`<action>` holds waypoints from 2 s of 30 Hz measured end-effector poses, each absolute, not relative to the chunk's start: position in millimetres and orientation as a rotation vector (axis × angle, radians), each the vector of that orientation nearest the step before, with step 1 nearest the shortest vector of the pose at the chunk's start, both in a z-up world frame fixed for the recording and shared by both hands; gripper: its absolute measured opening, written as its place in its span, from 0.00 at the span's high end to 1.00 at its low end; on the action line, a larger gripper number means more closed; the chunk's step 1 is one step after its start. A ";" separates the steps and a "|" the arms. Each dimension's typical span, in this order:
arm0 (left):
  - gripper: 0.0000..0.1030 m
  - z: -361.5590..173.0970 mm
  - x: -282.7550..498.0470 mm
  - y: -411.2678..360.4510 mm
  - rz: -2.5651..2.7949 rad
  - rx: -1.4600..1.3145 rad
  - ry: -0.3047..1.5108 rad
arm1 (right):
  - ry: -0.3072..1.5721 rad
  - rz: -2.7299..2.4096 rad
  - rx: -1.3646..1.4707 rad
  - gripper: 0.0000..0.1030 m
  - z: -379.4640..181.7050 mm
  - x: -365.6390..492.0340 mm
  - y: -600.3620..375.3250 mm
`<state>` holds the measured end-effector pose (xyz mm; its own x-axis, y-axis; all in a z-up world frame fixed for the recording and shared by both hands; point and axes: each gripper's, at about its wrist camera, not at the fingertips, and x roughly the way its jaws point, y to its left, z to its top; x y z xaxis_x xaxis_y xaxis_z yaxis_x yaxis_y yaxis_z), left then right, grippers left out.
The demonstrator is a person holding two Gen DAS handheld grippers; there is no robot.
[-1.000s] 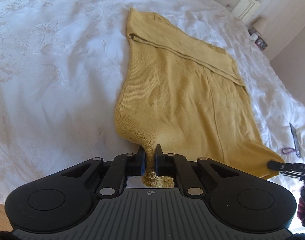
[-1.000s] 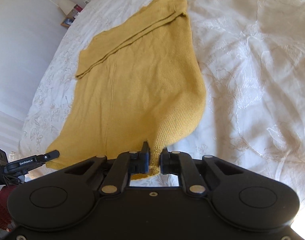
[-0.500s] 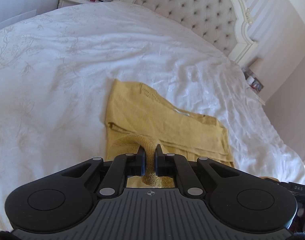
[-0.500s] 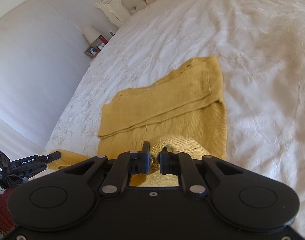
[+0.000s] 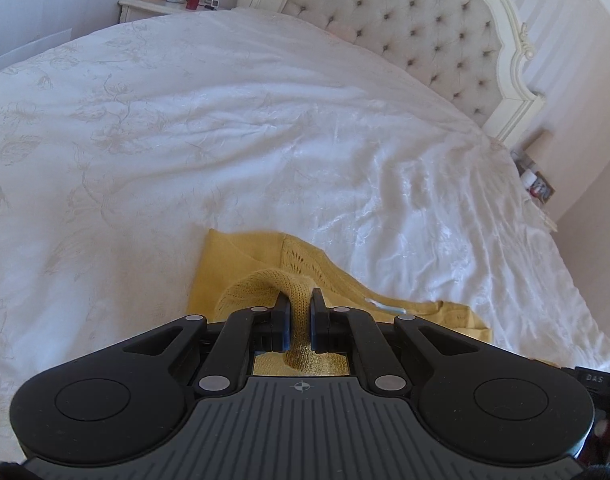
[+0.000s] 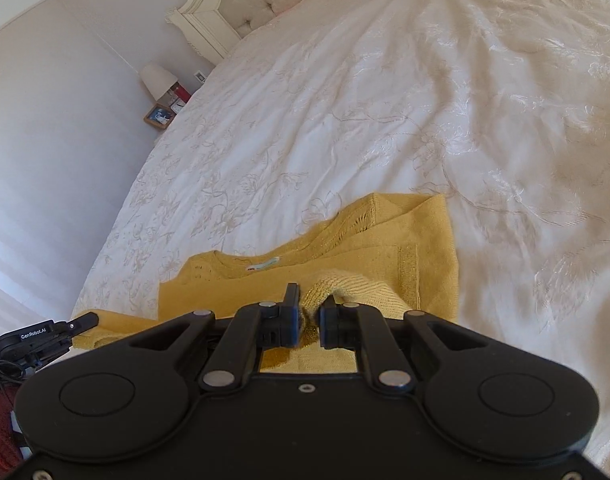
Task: Fold small clothes
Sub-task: 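Carry the hem over onto the collar and open both grippers, then smooth the folded sweater flat with both grippers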
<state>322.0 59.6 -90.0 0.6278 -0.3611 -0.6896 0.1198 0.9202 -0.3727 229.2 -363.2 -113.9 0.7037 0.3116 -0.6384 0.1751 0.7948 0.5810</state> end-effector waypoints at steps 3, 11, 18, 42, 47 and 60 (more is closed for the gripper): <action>0.92 -102.3 340.5 58.5 -0.289 -0.305 0.887 | 0.828 0.037 0.679 0.84 -126.0 246.5 -366.6; 0.92 -126.6 379.0 54.6 -0.302 -0.282 0.960 | 0.897 -0.059 0.679 0.82 -143.0 278.2 -369.1; 0.89 -145.2 405.7 62.9 -0.259 -0.323 1.022 | 0.923 -0.123 0.710 0.73 -155.3 298.7 -378.0; 0.64 -151.5 355.4 20.7 -0.442 -0.033 1.023 | 0.911 0.008 0.474 0.49 -148.2 277.8 -331.6; 0.64 -171.8 356.5 6.9 -0.465 0.019 1.065 | 0.960 0.067 0.380 0.49 -156.6 282.6 -309.9; 0.64 -165.8 463.1 12.9 -0.312 -0.016 0.985 | 0.959 0.063 0.242 0.47 -164.6 365.6 -312.2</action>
